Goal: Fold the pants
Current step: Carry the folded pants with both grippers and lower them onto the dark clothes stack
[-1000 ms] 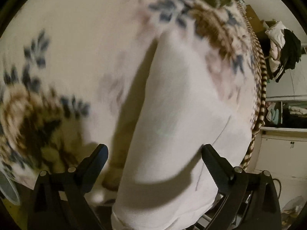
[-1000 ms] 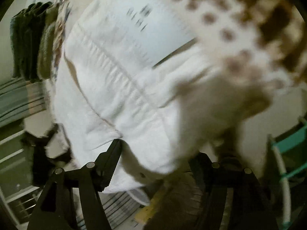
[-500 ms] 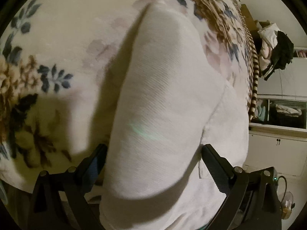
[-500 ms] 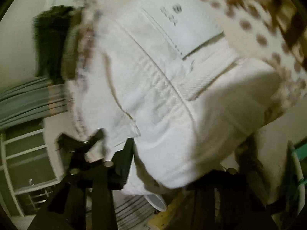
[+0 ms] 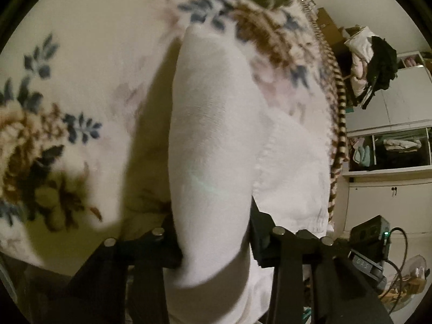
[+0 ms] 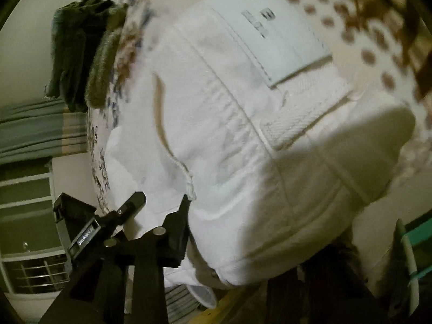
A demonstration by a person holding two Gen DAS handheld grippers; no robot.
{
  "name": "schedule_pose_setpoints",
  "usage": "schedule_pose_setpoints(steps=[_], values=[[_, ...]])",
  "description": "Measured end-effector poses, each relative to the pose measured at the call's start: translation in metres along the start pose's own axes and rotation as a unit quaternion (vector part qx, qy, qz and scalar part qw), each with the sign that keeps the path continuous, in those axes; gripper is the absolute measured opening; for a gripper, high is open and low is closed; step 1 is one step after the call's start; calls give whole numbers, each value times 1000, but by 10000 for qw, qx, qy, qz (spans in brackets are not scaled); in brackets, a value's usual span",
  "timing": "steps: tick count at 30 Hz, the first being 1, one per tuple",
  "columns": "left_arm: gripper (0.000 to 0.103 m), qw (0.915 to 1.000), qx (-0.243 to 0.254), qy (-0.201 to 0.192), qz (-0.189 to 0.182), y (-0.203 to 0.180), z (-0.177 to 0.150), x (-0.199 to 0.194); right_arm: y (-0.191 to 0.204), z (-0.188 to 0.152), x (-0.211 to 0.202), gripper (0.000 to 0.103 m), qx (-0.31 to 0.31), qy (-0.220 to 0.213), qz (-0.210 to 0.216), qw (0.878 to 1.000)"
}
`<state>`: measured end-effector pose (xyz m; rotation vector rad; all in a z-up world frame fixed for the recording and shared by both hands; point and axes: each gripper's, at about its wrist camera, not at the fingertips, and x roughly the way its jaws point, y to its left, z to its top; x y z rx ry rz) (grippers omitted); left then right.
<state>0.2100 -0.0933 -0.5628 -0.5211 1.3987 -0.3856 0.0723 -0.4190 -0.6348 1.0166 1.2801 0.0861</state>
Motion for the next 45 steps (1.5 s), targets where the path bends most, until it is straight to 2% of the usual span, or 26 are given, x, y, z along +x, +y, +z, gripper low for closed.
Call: schedule_pose_setpoints(steps=[6,14,21,24,27,32,36,42,45], values=[[32,9997,152,-163,51,-33,16,-39,44,8,-52,30,-222,-278,40,9994],[32,9971,532,-514,162,-81,46,-97,102,22,-107,30,-619,-425,160,9970],[32,9942,620,-872,112,-115,84,-146,180,58,-143,30,-1066,-599,335,9919],[32,9928,605,-1031,41,-126,112,-167,220,78,-153,30,-1272,-685,311,9890],[32,9913,605,-1171,-56,-134,152,-186,266,105,-159,30,-1445,-836,323,9854],[32,9863,796,-1430,-186,-147,240,-216,344,160,-156,30,-1613,-1162,451,9790],[31,9845,910,-1471,-278,-149,334,-227,404,218,-134,30,-1631,-1387,570,9751],[31,9837,1107,-1397,-245,-136,451,-199,467,314,-68,30,-1540,-1668,669,9716],[32,9854,1189,-1216,-84,-121,485,-170,476,343,-31,30,-1418,-1687,615,9735]])
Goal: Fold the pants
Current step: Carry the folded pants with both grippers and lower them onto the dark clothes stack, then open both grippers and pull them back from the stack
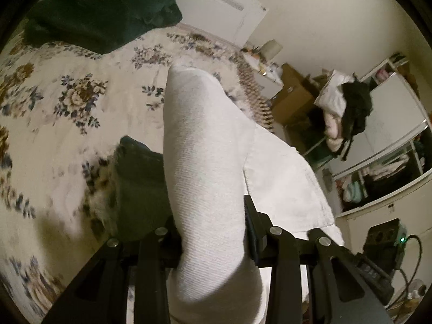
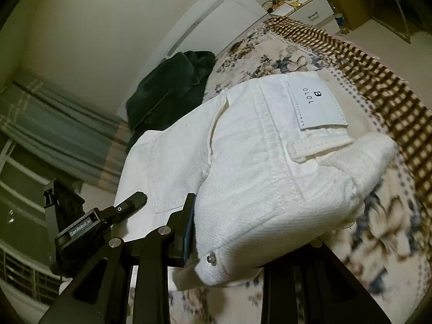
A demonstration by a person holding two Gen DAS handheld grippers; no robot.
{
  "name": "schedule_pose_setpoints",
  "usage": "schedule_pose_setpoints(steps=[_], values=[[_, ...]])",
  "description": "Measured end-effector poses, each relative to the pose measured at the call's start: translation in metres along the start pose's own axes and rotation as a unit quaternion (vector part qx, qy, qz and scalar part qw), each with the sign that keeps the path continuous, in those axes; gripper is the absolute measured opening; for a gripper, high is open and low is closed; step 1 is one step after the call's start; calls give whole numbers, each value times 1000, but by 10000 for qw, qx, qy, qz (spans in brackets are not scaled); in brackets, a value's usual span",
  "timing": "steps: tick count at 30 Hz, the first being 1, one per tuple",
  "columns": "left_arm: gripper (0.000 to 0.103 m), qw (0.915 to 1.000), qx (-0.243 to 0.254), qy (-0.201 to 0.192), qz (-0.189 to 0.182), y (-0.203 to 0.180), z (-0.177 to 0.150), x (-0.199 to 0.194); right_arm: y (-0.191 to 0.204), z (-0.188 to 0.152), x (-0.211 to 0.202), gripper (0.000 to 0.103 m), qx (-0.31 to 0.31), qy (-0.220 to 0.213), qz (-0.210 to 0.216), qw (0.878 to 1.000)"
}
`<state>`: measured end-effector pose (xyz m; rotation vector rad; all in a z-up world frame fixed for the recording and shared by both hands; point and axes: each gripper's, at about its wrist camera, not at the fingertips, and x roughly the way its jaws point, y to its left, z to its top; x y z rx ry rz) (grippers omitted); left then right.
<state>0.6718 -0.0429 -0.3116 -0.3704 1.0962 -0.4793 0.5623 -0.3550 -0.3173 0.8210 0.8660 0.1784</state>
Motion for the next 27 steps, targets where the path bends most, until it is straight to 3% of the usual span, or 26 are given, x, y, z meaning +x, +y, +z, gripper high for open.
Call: schedule_pose_setpoints(steps=[4,6,11,12,13,14,15,16,17,18,22,27], values=[[32,9982,-132,553,202,47,-3,47,-18,-6,59,30,183,287,-258,9991],[36,9972,-289,662,214,63,-11,53,-26,-14,77,30,197,465,-365,9981],[44,9963,-160,617,578,55,-29,39,-30,-24,92,35,43,871,-639,9941],[44,9960,-108,605,644,51,-30,35,-31,-22,91,40,17,951,-728,9928],[46,9953,-23,577,778,45,-33,31,-30,-21,90,43,-29,1061,-848,9907],[55,9937,82,529,984,39,-36,26,-29,-23,88,50,-86,1161,-941,9887],[72,9916,163,476,1195,33,-36,22,-27,-24,85,59,-155,1267,-998,9868],[80,9895,249,412,1360,26,-39,18,-25,-25,79,66,-199,1297,-1053,9857],[89,9885,303,366,1439,23,-41,15,-22,-28,71,80,-254,1281,-1165,9846],[90,9875,379,366,1489,16,-45,12,-19,-29,63,87,-336,1266,-1276,9831],[100,9825,579,414,1719,-9,-57,-4,-1,-33,30,92,-694,1132,-1780,9750],[100,9778,731,162,1956,-45,-69,-39,40,-35,-17,100,-1552,529,-2764,9469]])
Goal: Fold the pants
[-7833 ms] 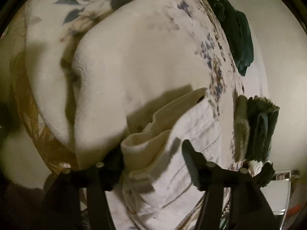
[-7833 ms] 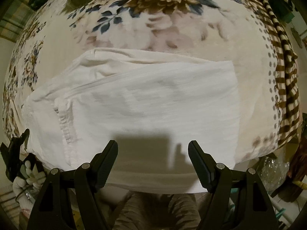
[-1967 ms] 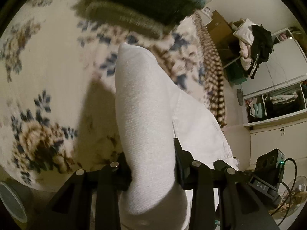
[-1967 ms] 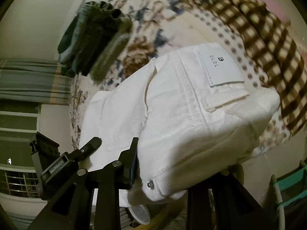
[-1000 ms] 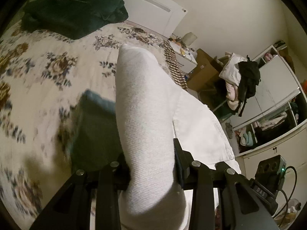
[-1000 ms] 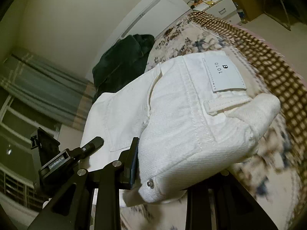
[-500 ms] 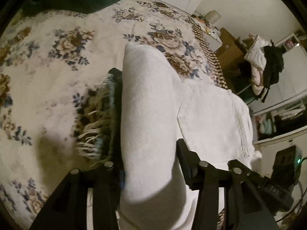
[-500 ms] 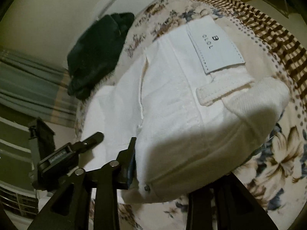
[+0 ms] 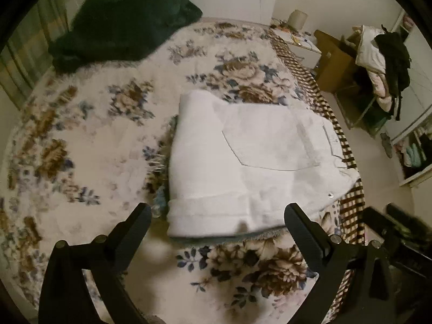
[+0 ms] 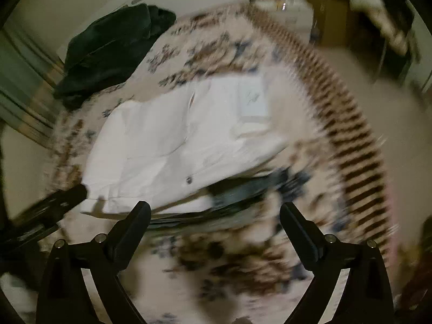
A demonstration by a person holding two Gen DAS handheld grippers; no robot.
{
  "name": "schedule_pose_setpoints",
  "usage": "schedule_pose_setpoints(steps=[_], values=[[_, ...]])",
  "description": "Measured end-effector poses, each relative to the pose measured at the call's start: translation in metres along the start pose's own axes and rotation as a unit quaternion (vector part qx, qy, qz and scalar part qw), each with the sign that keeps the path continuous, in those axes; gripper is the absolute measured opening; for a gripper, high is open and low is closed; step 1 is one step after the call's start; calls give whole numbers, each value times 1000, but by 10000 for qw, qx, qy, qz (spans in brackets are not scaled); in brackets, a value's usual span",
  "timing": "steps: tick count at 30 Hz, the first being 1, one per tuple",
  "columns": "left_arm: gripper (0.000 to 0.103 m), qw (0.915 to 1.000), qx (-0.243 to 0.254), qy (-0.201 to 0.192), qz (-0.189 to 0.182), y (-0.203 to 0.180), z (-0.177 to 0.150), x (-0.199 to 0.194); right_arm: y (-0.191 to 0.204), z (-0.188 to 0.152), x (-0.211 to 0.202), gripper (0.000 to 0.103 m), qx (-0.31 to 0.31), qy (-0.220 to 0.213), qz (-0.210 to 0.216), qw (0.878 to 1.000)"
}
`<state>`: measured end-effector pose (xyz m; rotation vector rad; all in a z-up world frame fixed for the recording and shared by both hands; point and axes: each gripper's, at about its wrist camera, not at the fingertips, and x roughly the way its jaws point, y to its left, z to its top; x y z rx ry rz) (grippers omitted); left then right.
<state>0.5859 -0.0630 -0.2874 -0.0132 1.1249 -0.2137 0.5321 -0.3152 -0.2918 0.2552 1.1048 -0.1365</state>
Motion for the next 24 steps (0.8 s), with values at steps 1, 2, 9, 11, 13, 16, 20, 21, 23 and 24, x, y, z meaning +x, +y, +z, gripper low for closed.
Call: schedule_pose_setpoints(steps=[1,2,9,11,13,16,20,21,23,24], values=[[100,10000,1,-42,23,-3,-1,-9,2,1,-14,101,-95,-146,-169,9997],[100,9999,-4,-88,70,-6,-2,-18,4,1,-26,101,-159,-249,-251,9992],[100,9972,-151,-586,447,-35,-23,-109,17,-15,-121,101,-536,-775,-495,9943],[100,9965,-225,-671,453,-41,-32,-135,20,-23,-150,101,-616,-868,-481,9932],[100,9955,-233,-763,506,-51,-44,-164,20,-34,-181,101,-660,-943,-397,9926],[100,9936,-210,-956,555,-67,-64,-207,17,-53,-232,101,-677,-1159,-356,9903],[100,9894,-160,-1289,652,-87,-89,-266,9,-79,-301,102,-737,-1372,-289,9874],[100,9884,-162,-1346,691,-90,-93,-275,6,-86,-322,102,-762,-1442,-253,9863],[100,9863,-208,-1472,716,-96,-106,-298,3,-100,-356,102,-818,-1610,-225,9833],[100,9851,-230,-1533,749,-100,-114,-312,0,-107,-375,102,-833,-1697,-222,9817]])
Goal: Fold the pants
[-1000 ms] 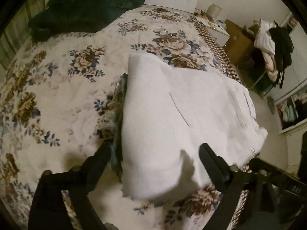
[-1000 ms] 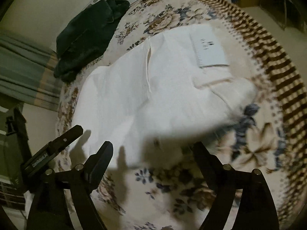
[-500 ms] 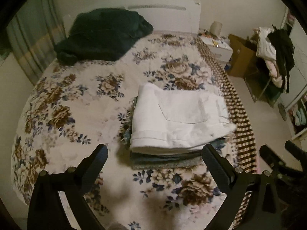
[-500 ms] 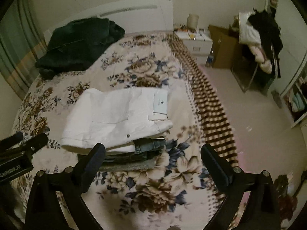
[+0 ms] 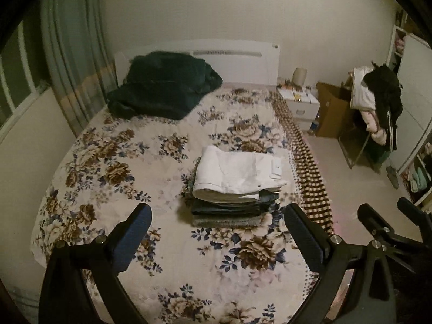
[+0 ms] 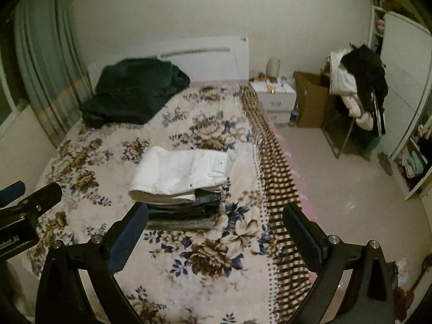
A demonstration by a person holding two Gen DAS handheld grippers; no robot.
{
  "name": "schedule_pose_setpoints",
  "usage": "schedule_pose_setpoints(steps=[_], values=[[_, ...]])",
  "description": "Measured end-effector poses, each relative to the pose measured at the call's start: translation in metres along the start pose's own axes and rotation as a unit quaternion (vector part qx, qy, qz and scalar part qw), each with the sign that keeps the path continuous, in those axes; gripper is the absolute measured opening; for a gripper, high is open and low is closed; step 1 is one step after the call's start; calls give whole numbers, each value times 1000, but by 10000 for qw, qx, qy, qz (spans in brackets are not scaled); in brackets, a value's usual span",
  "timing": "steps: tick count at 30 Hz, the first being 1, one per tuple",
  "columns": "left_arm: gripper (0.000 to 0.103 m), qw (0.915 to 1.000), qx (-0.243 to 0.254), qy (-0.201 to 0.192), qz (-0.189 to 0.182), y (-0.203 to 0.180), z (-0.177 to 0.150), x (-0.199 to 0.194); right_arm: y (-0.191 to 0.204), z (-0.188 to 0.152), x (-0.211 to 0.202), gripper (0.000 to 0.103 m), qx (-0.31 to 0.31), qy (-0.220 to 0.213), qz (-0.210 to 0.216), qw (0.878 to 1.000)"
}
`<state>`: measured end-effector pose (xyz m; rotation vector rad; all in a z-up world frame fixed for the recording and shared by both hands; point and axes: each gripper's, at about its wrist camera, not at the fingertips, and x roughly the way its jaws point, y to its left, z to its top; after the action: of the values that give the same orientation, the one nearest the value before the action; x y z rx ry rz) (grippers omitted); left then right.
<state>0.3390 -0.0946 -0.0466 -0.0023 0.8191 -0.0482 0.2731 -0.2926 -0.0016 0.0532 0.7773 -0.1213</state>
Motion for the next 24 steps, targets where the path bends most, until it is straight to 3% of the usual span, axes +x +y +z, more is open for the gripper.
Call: schedule_pose_setpoints(steps=[11,17,24], values=[[100,9994,-54,-342,-31,-1,-25,-79,-4,-15,-133,102,-132,-334,78,9993],[103,9991,-83,-414,-8,12,-31,-96,6,-20,-170,102,-121,-490,67,9987],[103,9995,-57,-318,54,16,-34,-95,16,-23,-177,103,-63,-527,49,9986]])
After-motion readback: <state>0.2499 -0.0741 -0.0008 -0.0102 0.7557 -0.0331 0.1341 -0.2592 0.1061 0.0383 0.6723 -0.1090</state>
